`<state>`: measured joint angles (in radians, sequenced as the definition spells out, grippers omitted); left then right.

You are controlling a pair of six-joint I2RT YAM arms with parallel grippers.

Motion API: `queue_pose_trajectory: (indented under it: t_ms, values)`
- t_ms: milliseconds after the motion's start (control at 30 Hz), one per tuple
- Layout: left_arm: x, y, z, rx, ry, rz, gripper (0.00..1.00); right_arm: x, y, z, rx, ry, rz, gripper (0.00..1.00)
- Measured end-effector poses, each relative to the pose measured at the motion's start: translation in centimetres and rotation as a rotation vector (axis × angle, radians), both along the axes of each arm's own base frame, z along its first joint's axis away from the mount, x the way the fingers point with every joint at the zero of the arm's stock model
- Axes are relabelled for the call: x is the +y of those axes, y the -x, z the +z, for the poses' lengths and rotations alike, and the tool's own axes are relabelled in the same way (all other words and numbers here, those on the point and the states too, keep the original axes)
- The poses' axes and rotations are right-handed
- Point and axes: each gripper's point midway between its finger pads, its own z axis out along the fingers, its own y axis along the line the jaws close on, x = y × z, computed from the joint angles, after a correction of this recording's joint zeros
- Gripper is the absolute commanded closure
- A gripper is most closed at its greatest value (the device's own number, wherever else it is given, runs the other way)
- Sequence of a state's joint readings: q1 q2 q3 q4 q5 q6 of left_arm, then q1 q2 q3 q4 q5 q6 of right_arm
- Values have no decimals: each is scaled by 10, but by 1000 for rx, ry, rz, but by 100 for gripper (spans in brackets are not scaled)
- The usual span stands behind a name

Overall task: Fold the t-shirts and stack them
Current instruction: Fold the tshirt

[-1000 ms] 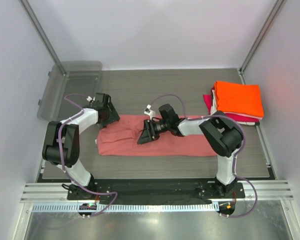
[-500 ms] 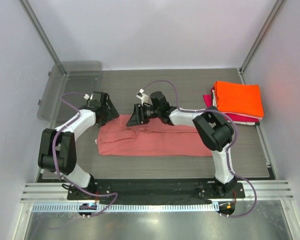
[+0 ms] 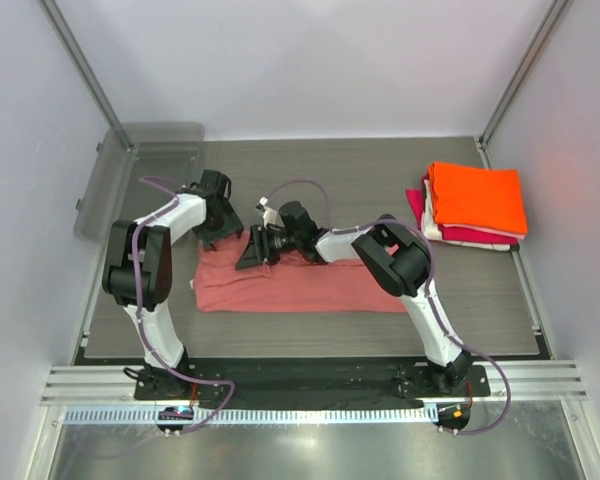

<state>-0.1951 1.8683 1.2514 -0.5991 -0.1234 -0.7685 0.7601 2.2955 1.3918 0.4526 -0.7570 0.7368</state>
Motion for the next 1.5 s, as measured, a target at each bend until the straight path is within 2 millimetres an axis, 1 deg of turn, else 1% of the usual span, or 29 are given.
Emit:
queue_pose_trajectory:
  t_ms: [67, 100, 167, 267, 333, 367, 433, 467, 533, 600, 667, 700, 733, 767, 800, 867, 933, 967, 1000, 1033, 1067, 1100, 1133, 1200, 1267, 1300, 1367, 1467, 1500]
  values:
    - [1, 1, 0, 8, -6, 7, 27, 3, 13, -1, 1, -1, 23, 45]
    - [1, 1, 0, 13, -9, 10, 27, 3, 22, -3, 8, 5, 36, 45]
    - [2, 2, -1, 19, -16, 12, 27, -2, 44, -6, 26, 16, 66, 45]
    - [4, 4, -1, 30, -27, 15, 27, -13, 82, 0, 43, 21, 120, 45]
    - [4, 4, -1, 32, -29, 15, 27, -23, 108, 9, 51, 15, 163, 45]
    - [4, 4, -1, 33, -31, 14, 27, -27, 121, 17, 47, 3, 184, 45]
    - [4, 5, -2, 34, -37, 13, 27, -36, 141, 33, 35, -24, 217, 45]
    - [5, 5, -1, 34, -42, 12, 26, -42, 150, 41, 29, -36, 227, 45]
    - [4, 6, -1, 31, -54, 5, 25, -53, 159, 58, 2, -53, 228, 46]
    - [3, 8, 3, 20, -70, -6, 22, -63, 153, 74, -47, -52, 187, 47]
    - [2, 15, 12, -5, -88, -21, 20, -76, 136, 87, -108, -2, 88, 50]
    - [1, 19, 18, -22, -92, -29, 19, -85, 124, 93, -144, 34, 24, 52]
    - [0, 26, 29, -49, -96, -42, 18, -94, 112, 96, -175, 78, -47, 54]
    - [-2, 31, 40, -83, -94, -50, 17, -106, 99, 98, -209, 134, -126, 55]
    - [-4, 37, 52, -124, -89, -59, 16, -120, 87, 101, -239, 190, -205, 58]
    - [-6, 50, 76, -203, -75, -72, 16, -154, 63, 101, -295, 324, -381, 62]
    - [-11, 65, 96, -289, -42, -81, 16, -191, 48, 95, -320, 464, -531, 68]
    - [-13, 73, 101, -316, -25, -80, 17, -210, 44, 90, -324, 534, -595, 79]
    - [-15, 82, 102, -336, -4, -75, 17, -234, 39, 83, -325, 616, -679, 99]
    - [-16, 91, 99, -344, 12, -68, 17, -249, 39, 77, -323, 671, -720, 99]
    - [-16, 99, 93, -341, 29, -57, 17, -272, 39, 66, -302, 744, -792, 99]
    - [-15, 108, 84, -326, 40, -44, 17, -290, 41, 57, -282, 796, -841, 99]
    - [-14, 118, 71, -308, 53, -21, 17, -311, 45, 45, -261, 863, -892, 99]
    - [-9, 136, 47, -256, 60, 19, 16, -344, 53, 27, -223, 960, -972, 99]
    - [-6, 146, 29, -219, 63, 55, 16, -373, 63, 14, -190, 1051, -1029, 99]
    - [-5, 149, 23, -205, 63, 67, 16, -382, 66, 9, -175, 1082, -1050, 99]
    - [-7, 146, 18, -193, 66, 85, 16, -391, 67, 4, -159, 1120, -1073, 99]
    - [-14, 129, 13, -168, 58, 97, 17, -392, 68, -6, -135, 1161, -1071, 99]
    - [-16, 123, 11, -161, 55, 99, 17, -393, 72, -19, -109, 1210, -1052, 99]
